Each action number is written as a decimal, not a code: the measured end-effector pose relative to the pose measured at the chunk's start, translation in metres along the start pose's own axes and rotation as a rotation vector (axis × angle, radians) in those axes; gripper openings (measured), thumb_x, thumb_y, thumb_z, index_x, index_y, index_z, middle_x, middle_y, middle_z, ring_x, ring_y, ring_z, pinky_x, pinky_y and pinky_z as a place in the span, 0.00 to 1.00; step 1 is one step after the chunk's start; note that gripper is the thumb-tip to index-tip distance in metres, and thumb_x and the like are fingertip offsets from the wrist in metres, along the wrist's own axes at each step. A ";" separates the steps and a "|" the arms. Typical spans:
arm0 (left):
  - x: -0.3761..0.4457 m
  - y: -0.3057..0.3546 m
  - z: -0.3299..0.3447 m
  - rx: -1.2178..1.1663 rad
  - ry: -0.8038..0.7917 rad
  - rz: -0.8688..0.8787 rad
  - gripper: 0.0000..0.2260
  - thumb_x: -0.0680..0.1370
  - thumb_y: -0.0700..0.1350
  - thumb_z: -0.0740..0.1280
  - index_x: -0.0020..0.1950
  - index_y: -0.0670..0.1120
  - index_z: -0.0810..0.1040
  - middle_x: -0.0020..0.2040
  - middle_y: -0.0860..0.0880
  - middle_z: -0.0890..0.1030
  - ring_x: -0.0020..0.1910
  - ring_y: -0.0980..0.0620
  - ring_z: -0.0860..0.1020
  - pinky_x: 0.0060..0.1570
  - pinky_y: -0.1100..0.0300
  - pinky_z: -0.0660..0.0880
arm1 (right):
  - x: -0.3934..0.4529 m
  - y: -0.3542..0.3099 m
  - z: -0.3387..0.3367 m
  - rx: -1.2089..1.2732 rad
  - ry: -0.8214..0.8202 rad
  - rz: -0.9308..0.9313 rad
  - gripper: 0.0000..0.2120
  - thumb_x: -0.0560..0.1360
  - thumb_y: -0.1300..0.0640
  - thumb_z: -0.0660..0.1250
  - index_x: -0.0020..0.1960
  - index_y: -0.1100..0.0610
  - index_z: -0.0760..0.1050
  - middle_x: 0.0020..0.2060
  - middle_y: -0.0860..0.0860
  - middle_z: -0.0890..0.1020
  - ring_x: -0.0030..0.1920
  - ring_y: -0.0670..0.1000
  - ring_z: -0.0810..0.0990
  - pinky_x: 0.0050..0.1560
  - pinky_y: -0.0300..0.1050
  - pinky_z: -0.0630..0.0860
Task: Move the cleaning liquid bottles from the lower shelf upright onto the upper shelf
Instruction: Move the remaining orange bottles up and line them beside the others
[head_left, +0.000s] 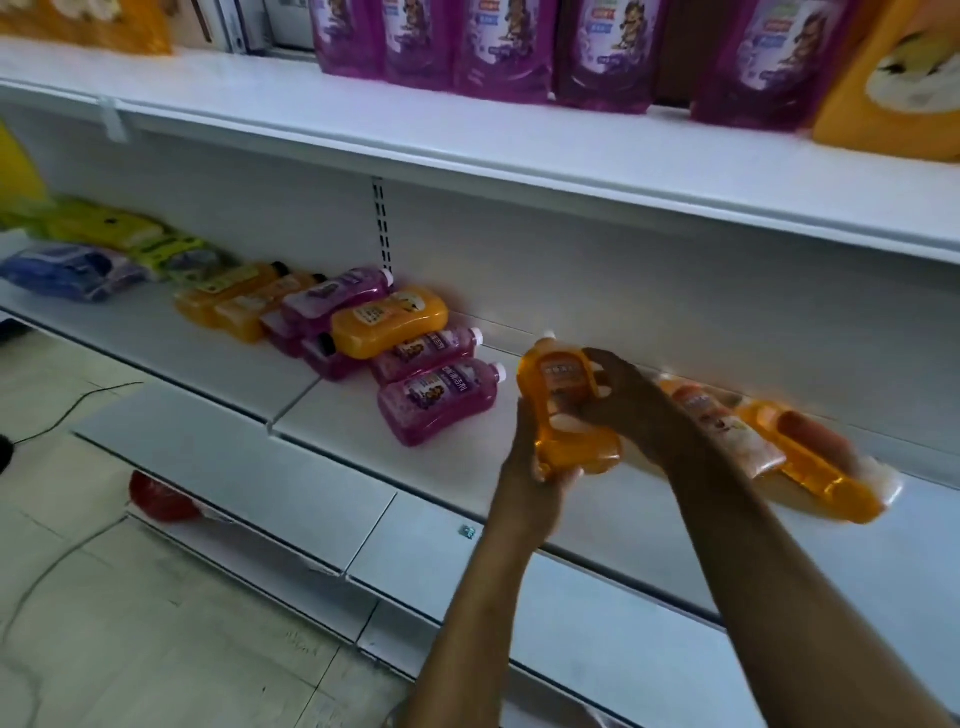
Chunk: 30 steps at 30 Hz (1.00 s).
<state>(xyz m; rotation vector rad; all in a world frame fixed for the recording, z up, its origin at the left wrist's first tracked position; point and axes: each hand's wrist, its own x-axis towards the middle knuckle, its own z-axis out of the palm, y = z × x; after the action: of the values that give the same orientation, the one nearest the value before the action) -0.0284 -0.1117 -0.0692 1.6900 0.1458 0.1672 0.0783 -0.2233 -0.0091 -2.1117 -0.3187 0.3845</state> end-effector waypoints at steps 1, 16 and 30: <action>-0.004 0.003 -0.011 -0.023 0.002 0.004 0.28 0.80 0.43 0.68 0.75 0.61 0.61 0.62 0.59 0.78 0.55 0.65 0.76 0.54 0.68 0.77 | -0.013 -0.003 0.005 0.066 0.030 -0.065 0.35 0.73 0.51 0.75 0.74 0.45 0.63 0.64 0.44 0.73 0.62 0.52 0.73 0.55 0.47 0.77; -0.065 0.040 -0.125 -0.199 -0.110 0.123 0.32 0.75 0.42 0.74 0.71 0.69 0.68 0.66 0.56 0.79 0.65 0.53 0.78 0.54 0.60 0.79 | -0.097 -0.071 0.067 0.515 -0.050 -0.355 0.40 0.70 0.52 0.77 0.70 0.24 0.60 0.60 0.25 0.74 0.59 0.44 0.80 0.55 0.47 0.82; -0.099 0.060 -0.303 -0.200 0.233 0.232 0.48 0.61 0.56 0.83 0.71 0.76 0.58 0.66 0.64 0.76 0.64 0.56 0.79 0.54 0.62 0.79 | -0.067 -0.213 0.217 0.704 -0.305 -0.482 0.40 0.73 0.67 0.73 0.62 0.22 0.69 0.56 0.34 0.81 0.58 0.46 0.83 0.50 0.48 0.83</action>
<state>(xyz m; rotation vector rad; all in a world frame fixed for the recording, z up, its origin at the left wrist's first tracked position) -0.1845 0.1563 0.0247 1.4811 0.1027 0.5361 -0.0845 0.0299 0.0690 -1.2366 -0.7330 0.4474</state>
